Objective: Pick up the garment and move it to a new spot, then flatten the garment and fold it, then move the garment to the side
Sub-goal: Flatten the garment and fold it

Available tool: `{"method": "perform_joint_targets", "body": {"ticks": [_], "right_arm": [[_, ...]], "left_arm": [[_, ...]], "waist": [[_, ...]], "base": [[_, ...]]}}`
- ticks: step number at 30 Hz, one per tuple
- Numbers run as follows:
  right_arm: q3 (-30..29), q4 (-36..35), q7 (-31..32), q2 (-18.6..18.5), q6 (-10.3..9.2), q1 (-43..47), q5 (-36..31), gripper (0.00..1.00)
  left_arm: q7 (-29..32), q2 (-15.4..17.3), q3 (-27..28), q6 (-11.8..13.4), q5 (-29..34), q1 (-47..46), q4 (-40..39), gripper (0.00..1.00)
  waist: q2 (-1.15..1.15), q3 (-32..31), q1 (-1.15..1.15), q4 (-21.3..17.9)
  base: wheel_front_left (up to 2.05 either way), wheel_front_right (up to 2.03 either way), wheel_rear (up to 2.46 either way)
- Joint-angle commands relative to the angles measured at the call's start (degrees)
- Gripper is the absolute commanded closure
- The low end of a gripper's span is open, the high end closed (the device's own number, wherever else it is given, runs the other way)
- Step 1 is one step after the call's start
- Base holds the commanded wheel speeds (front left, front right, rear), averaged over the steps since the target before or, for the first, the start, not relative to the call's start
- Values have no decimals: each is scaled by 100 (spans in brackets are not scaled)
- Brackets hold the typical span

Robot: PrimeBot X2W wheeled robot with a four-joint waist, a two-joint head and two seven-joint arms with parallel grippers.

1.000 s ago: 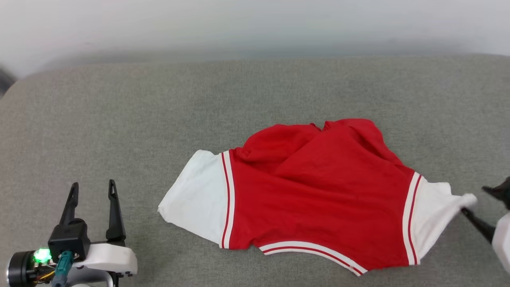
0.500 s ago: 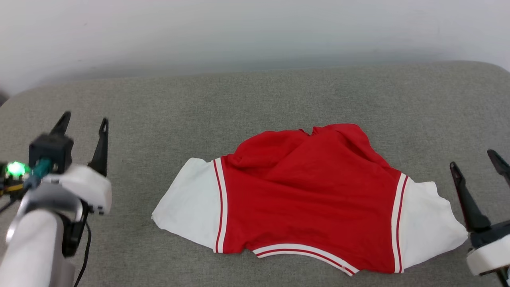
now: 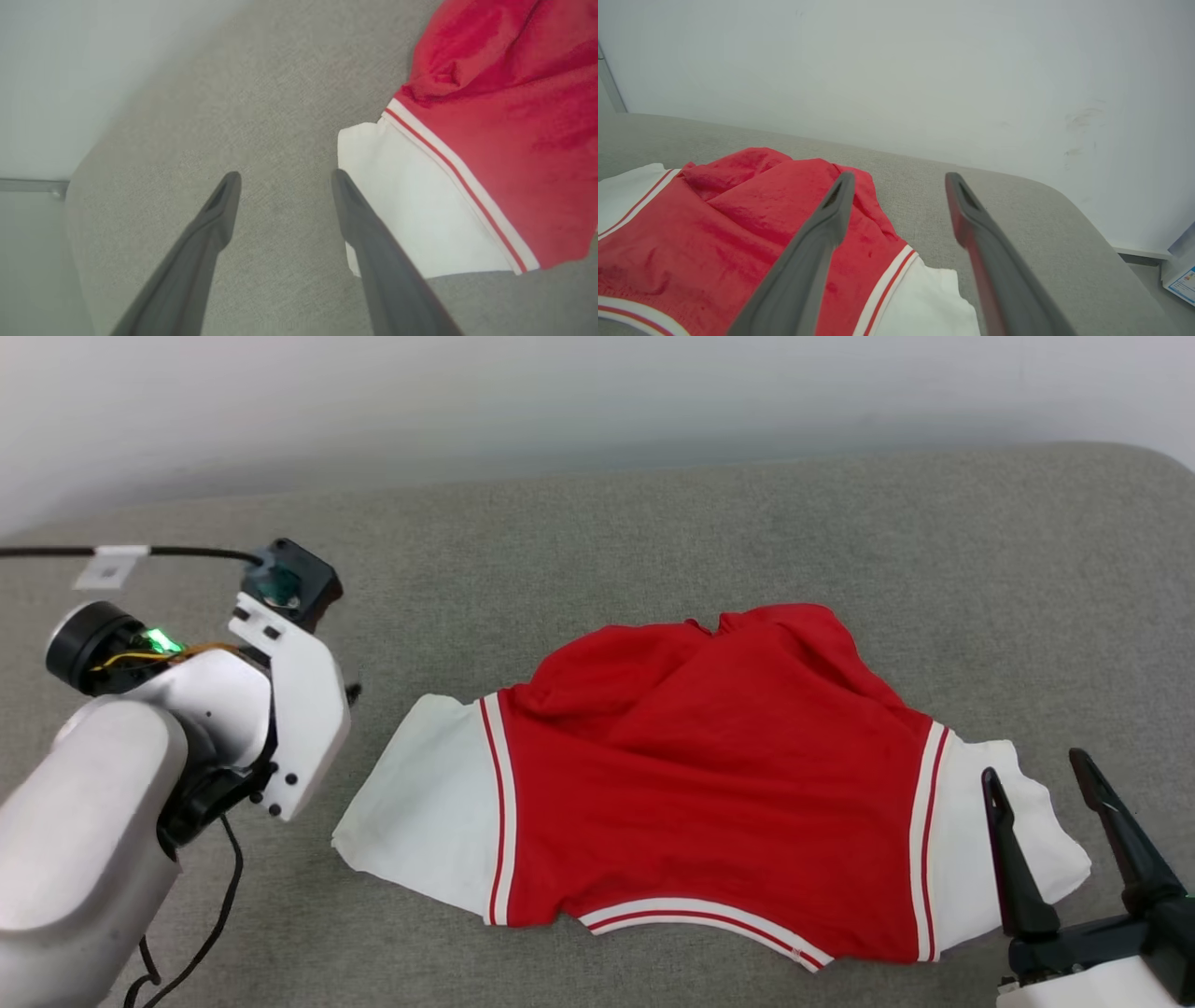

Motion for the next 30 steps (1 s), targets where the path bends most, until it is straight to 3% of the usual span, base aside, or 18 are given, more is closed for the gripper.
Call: {"method": "perform_joint_targets", "body": {"ticks": [1,5,10,26,27,28,30], "right_arm": [[14,17,-24,32,-5,8,-15,0],[101,39,-56,59,-4,-160,-123,0],[226,85,-94,99,-4,-316,-219,0],[349,295,-199,166,-5,-550,-363,0],[329,310,-200,147,-5,-573,-370,0],[314,321,-198,128,-4,-603,-371,0],[222,338,-178,68,-5,-634,-359,0]], "left_arm": [[131,38,-128,5,-88,-77,-23,0],[1010,390,-949,4,-636,-510,-80,0],[1561,559,-1658,3,-1014,-835,106,0],[1428,743,-3188,3,-1649,-858,660,0],[1391,742,-3252,3,-1665,-865,681,85],[1345,739,-3303,3,-1703,-876,706,100],[1211,749,-3387,3,-1757,-902,756,100]], "waist": [[0,50,0,-34],[0,211,0,-110],[0,411,0,-214],[0,849,0,-414],[0,848,0,-410],[0,835,0,-408],[0,768,0,-390]], "base": [[0,0,0],[0,0,0],[0,0,0],[0,0,0],[0,0,0],[0,0,0],[0,0,0]]}}
